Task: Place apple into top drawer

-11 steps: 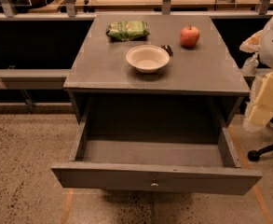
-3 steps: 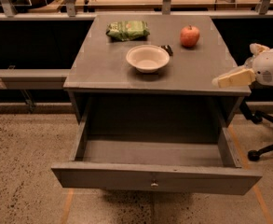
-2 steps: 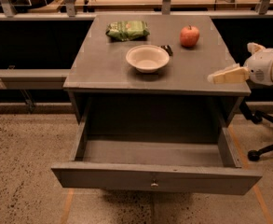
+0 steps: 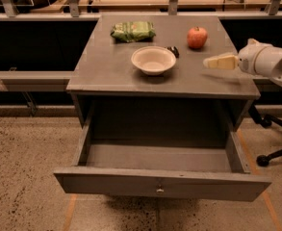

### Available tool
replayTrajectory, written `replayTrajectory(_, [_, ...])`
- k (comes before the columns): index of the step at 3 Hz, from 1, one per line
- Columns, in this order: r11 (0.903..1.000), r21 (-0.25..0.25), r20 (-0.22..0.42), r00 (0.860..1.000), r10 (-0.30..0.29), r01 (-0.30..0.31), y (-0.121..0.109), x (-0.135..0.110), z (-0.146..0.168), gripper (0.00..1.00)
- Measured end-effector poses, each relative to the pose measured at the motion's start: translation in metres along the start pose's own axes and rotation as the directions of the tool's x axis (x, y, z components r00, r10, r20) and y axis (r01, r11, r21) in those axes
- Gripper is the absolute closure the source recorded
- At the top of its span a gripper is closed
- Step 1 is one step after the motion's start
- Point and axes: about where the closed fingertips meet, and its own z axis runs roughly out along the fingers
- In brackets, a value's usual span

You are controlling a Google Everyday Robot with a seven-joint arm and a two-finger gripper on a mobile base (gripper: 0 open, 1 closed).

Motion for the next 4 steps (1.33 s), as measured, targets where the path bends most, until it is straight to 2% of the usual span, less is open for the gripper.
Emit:
replayTrajectory(1, [0.9986,-0.027,0.042,0.998,0.046,-0.045,-0.009,-0.014,0.061,0.00])
replayTrajectory(2, [0.9992,-0.014,0.062,0.997,0.038,-0.037,-0.015,-0.026,0.056,0.00])
replayTrajectory(3, [0.9990,-0.011,0.063,0.997,0.043,-0.043,-0.012,-0.025,0.060,0.00])
replayTrajectory(4, [0.9967,-0.051,0.070,0.995,0.066,-0.063,0.002,-0.031,0.071,0.00])
